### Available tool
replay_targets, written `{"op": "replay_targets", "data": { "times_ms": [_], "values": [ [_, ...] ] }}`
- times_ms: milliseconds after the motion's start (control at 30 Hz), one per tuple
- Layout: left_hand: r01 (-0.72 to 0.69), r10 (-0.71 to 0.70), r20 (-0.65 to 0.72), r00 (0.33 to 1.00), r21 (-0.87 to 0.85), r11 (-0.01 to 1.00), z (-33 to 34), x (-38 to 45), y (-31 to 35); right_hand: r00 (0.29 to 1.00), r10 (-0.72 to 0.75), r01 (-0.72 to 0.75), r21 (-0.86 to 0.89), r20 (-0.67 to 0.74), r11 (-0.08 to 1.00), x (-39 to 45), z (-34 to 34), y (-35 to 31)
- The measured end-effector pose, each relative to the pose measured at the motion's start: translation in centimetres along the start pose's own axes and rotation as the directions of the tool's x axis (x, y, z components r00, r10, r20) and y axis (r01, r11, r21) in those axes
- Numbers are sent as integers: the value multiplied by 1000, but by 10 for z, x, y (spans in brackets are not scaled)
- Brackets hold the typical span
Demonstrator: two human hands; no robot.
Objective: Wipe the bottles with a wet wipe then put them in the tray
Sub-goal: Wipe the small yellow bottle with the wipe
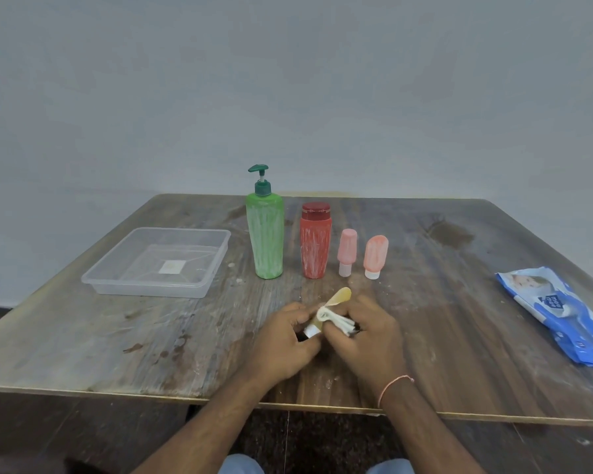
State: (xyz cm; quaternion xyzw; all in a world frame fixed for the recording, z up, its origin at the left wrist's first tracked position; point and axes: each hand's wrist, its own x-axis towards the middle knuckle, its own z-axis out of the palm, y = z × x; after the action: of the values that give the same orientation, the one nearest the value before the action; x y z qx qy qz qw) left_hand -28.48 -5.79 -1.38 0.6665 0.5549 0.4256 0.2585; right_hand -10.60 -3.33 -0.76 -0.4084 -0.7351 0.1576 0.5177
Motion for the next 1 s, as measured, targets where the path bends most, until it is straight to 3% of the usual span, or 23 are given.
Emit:
{"op": "replay_targets", "data": {
  "times_ms": [67, 200, 267, 333, 467, 567, 767, 867, 1000],
  "values": [
    [19, -19, -12, 1000, -42, 999, -1, 1, 1, 1000, -15, 15, -33, 7, 999, -1, 1, 0],
    [47, -48, -9, 999, -93, 995, -1, 0, 2, 975, 117, -144, -134, -187, 981, 6, 1, 9],
    [80, -79, 8, 997, -110, 991, 0, 0, -2, 964, 146, -186, -171, -221, 968, 9, 1, 13],
    [106, -104, 26, 994, -125, 986, 0, 2, -2, 975, 122, -146, -122, -184, 982, 8, 1, 16],
    [149, -147, 28, 989, -313, 938, -3, 3, 2, 995, -98, 98, -45, 9, 994, 2, 3, 9],
    [155, -148, 48, 988, -342, 927, -4, 2, 4, 993, -117, 116, -45, -22, 992, 1, 4, 9],
    [157, -127, 137, 982, -230, 960, -4, 4, -2, 958, 127, -150, -73, -256, 986, 10, 1, 15],
    [126, -114, 91, 989, -142, 982, -3, 4, -5, 973, 116, -137, -98, -198, 986, 9, 3, 18],
    [64, -62, 19, 998, -76, 995, -1, 1, -5, 999, -11, 11, 6, -44, 1000, 3, 5, 11]
  ]
}}
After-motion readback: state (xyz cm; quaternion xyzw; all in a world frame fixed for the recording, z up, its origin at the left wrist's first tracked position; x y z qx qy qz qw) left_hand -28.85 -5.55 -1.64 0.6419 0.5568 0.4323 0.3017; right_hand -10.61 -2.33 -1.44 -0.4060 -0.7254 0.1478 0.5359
